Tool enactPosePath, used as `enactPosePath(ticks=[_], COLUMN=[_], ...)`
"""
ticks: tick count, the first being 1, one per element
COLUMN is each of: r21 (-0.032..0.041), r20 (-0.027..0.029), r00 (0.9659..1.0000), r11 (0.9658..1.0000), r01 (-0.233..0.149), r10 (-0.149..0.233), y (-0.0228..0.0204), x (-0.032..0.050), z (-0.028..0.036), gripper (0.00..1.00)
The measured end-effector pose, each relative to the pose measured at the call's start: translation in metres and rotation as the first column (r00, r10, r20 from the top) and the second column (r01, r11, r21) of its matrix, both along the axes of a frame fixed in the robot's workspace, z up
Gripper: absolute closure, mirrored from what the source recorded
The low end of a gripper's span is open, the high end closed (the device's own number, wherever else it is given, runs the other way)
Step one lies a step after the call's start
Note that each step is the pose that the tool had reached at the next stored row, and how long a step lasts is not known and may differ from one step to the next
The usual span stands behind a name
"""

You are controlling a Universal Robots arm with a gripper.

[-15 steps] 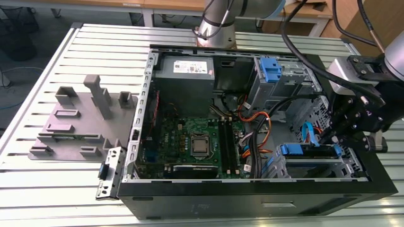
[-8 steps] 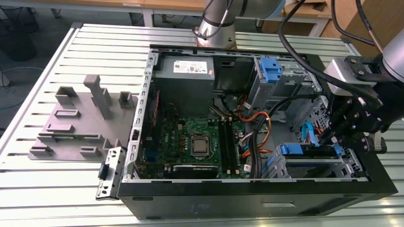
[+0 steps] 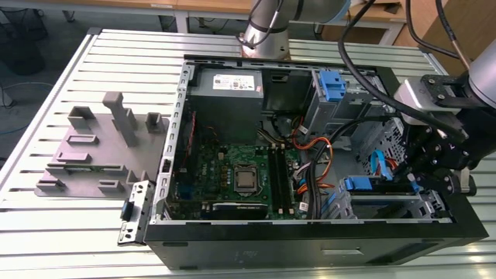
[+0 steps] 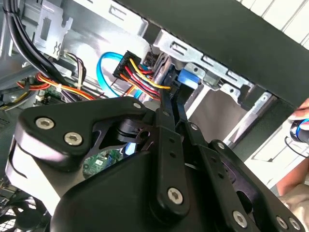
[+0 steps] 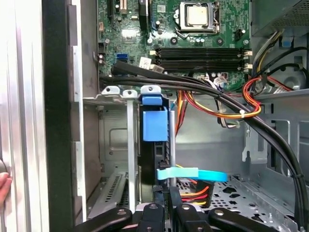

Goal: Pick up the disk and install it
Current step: 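Insert the second disk wire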

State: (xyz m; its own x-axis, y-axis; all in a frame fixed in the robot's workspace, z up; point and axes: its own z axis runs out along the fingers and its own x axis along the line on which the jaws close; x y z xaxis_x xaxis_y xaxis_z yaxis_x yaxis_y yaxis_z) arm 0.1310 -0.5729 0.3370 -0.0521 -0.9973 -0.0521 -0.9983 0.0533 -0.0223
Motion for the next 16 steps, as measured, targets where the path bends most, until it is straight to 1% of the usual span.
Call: enactPosePath(ticks=[2,5,16], r21=[0.0000,0.0001,-0.0001], r20=[0.0048,0.0077,0.0084], r00=[1.0000,1.0000,1.0000], r11=[1.0000,1.0000,1.0000], r01=[0.000,0.000,0.000], r10=[0.000,0.000,0.000], y=[-0.0007,-0.0008,-0.0008], x=[-0.0043,-0.0070,-0.0071], z=[0.0001,-0.0002,-0.0018], gripper=[0.84,0.84,0.84])
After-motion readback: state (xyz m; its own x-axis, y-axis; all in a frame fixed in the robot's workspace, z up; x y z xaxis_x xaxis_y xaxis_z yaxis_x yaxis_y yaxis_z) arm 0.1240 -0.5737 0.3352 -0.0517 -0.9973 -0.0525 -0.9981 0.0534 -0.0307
